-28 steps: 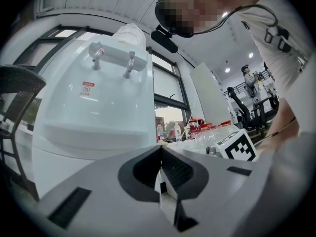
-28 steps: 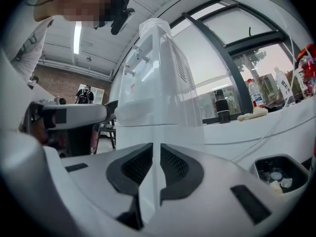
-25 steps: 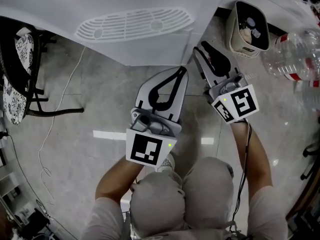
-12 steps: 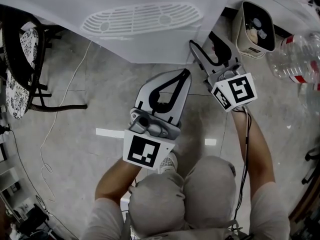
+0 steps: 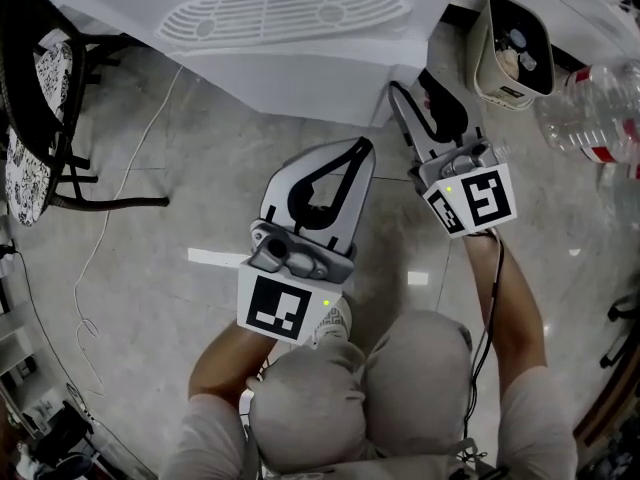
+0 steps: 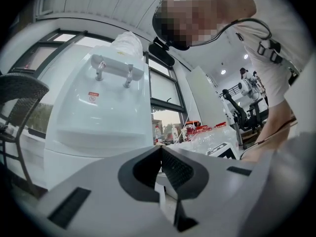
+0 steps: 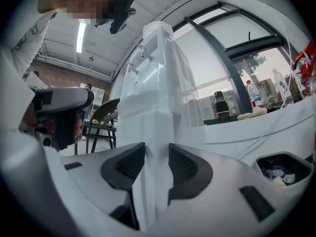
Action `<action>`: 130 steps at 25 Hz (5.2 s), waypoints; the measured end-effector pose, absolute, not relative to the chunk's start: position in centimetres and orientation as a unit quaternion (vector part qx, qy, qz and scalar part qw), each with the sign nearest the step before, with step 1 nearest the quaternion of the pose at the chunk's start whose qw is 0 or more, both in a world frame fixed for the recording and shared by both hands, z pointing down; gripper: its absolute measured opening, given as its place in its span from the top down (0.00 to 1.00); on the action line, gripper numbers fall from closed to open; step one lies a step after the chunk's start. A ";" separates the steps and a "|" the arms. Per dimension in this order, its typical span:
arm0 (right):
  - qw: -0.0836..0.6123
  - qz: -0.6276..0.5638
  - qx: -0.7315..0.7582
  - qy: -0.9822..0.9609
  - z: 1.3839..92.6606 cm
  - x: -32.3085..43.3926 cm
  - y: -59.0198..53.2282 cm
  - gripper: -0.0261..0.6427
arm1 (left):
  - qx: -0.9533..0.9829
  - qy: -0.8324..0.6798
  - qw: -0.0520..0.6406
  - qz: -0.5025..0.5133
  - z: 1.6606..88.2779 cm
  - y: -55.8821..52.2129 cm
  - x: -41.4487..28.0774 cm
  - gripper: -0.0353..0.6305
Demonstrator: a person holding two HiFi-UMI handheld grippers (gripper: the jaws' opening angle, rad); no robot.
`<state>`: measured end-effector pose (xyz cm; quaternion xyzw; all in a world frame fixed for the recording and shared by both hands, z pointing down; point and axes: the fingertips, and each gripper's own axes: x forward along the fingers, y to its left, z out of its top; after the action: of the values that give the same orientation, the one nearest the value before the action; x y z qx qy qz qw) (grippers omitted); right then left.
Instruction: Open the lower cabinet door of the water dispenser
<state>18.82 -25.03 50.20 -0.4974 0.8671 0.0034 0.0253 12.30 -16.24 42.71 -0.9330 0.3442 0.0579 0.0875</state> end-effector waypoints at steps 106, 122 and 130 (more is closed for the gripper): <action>0.079 -0.019 -0.400 0.913 1.2 8.0 -5.2 0.93 | -0.836 0.536 0.109 0.041 -2.5 -3.5 -3.1 0.94; 0.076 -0.058 -0.506 0.857 -23.3 16.9 6.9 0.93 | -0.860 0.502 0.088 0.041 -27.5 5.7 -2.0 0.94; 0.075 -0.029 -0.537 0.839 -27.0 17.0 11.3 0.94 | -0.871 0.484 0.075 0.041 -28.9 7.9 -3.6 0.94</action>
<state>16.99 11.28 -26.99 -0.5374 0.8394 -0.0291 0.0754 -3.57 7.92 -28.86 -0.8712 0.4835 0.0409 0.0749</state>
